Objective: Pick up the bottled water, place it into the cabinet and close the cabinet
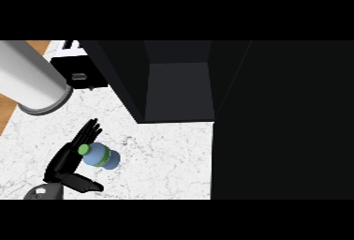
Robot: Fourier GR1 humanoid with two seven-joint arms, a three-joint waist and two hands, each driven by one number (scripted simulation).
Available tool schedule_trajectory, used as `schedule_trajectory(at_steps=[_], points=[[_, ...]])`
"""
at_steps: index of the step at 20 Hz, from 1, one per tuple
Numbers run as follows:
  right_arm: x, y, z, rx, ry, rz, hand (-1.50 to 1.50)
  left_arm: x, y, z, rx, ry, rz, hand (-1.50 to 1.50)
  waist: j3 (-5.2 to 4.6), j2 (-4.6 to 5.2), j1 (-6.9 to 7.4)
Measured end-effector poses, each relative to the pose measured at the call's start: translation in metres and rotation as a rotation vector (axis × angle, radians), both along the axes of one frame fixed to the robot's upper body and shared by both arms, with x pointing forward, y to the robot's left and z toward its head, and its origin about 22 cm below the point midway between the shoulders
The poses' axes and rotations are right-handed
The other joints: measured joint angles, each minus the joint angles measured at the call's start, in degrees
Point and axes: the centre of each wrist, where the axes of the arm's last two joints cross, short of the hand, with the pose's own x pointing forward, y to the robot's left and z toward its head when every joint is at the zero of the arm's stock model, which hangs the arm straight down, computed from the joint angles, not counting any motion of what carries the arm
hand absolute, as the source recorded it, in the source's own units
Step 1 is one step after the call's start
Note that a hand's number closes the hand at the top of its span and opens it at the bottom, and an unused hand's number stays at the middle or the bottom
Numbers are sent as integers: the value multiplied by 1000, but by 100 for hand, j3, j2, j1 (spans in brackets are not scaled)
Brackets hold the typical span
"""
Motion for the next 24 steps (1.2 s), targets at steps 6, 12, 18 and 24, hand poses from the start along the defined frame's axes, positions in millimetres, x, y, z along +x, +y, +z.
schedule_trajectory(at_steps=[6,12,18,24], points=[[-5,-2,0,-7,7,-3,-150,-1,-15,-22,-30,58,-34,-150,-2,4,2],[-5,-4,-2,-13,1,-3,-150,0,-24,-36,-79,61,10,150,-3,8,17],[-6,-3,-3,-8,-2,-1,-150,3,-30,-43,-143,82,33,150,-3,13,18],[-9,-4,-3,-8,-1,-11,-150,-3,-48,-53,-211,14,210,150,24,-14,68]])
